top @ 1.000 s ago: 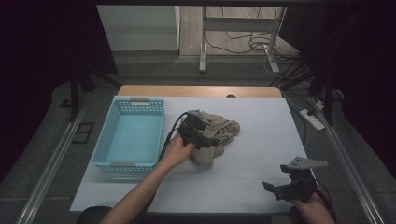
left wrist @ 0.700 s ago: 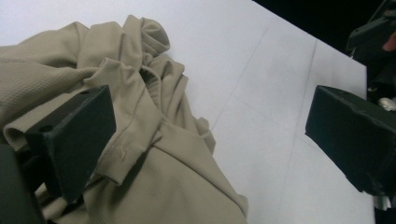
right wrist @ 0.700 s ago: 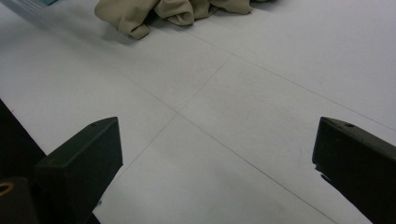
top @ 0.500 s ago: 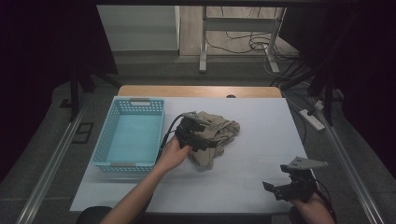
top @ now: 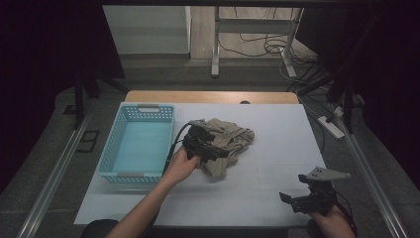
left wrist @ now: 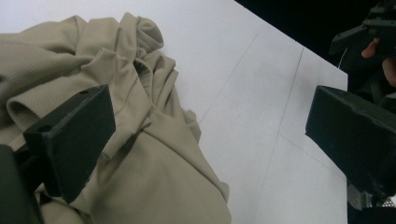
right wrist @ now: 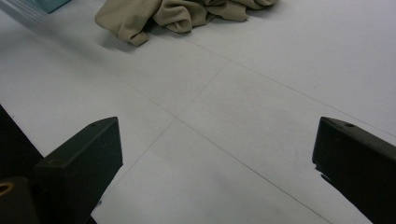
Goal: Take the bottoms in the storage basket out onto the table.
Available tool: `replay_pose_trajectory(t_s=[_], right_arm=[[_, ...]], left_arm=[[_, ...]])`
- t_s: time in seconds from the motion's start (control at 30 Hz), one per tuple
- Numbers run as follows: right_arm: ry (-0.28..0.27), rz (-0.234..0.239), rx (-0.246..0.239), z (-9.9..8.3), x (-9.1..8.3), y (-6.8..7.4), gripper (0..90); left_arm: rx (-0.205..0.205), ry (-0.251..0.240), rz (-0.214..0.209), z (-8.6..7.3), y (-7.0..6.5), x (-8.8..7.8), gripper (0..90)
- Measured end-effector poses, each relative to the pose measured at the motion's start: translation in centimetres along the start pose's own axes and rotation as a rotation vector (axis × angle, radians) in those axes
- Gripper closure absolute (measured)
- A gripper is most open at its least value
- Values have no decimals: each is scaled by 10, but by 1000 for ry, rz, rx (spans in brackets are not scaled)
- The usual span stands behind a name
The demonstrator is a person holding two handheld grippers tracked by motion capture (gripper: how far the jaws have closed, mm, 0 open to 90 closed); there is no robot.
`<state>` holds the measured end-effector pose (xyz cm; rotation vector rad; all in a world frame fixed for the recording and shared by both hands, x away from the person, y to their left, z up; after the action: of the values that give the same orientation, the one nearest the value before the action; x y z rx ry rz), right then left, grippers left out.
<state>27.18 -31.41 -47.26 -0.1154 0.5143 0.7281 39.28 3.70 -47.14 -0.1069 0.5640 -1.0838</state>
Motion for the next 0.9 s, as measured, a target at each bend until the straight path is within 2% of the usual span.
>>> replay_pose_trajectory(t_s=[0.4, 0.9], right_arm=[[-2, 7, -7, 0, -1, 0, 19], [3, 15, -13, 0, 0, 1, 19]], left_arm=[[0, 15, 16, -4, -5, -8, 25], [-16, 23, 7, -10, -15, -13, 28]])
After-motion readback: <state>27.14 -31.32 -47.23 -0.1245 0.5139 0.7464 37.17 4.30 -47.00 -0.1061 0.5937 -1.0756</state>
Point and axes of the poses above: each handheld gripper's, and its own axes: x roughly forward along the jaws, z roughly out of its top, y roughly to its left, the point moved 2 cm from there along x, roughly forward along the jaws, and after that the axes turned 12 degrees about -y, right-handed, at the moved point
